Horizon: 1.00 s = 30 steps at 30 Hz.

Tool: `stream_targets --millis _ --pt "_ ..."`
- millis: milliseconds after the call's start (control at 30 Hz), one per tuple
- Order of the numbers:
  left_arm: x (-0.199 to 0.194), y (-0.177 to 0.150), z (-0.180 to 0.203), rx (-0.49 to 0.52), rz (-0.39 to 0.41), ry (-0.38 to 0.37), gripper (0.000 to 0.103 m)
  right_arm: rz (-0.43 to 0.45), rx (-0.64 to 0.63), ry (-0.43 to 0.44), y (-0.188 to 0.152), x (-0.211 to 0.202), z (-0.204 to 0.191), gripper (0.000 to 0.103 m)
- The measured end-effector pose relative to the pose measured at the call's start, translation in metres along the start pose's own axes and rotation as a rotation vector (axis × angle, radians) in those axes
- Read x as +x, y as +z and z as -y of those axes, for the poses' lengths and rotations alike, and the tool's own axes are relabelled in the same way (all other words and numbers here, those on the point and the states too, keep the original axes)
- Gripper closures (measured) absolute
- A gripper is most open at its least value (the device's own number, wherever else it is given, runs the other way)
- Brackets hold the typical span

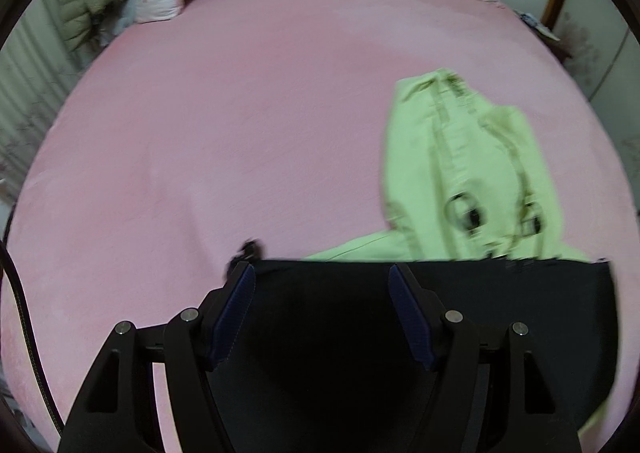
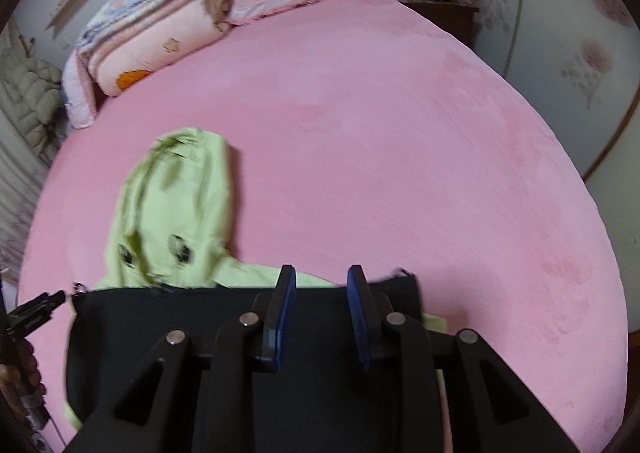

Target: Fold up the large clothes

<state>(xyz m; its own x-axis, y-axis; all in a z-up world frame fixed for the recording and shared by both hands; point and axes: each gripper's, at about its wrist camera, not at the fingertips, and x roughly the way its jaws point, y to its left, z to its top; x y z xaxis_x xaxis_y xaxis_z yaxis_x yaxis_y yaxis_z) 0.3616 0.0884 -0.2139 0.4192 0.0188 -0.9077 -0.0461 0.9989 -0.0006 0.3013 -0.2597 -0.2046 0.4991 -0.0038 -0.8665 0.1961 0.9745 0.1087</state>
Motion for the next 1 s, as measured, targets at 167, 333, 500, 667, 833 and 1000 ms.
stream_targets --millis 167,333,500,667,833,1000 --pt "-0.018 0.041 0.024 0.014 -0.002 -0.07 0.034 0.026 -0.047 0.017 0.035 -0.016 -0.035 0.077" --pt "-0.011 0.086 0.038 0.033 0.026 -0.071 0.027 0.052 -0.056 0.047 0.075 -0.011 -0.064 0.071" --pt "0.03 0.115 0.042 -0.003 -0.016 -0.051 0.027 -0.021 -0.012 0.122 0.097 0.033 -0.078 0.065" --pt "0.081 0.125 0.041 -0.038 -0.061 -0.052 0.027 -0.076 0.055 0.131 0.099 0.094 -0.083 0.065" --pt "0.127 0.129 0.044 -0.027 -0.098 -0.009 0.027 -0.105 0.1 0.124 0.095 0.145 -0.086 0.065" --pt "0.158 0.131 0.04 -0.072 -0.109 -0.04 0.027 -0.091 0.103 0.103 0.098 0.177 -0.089 0.065"
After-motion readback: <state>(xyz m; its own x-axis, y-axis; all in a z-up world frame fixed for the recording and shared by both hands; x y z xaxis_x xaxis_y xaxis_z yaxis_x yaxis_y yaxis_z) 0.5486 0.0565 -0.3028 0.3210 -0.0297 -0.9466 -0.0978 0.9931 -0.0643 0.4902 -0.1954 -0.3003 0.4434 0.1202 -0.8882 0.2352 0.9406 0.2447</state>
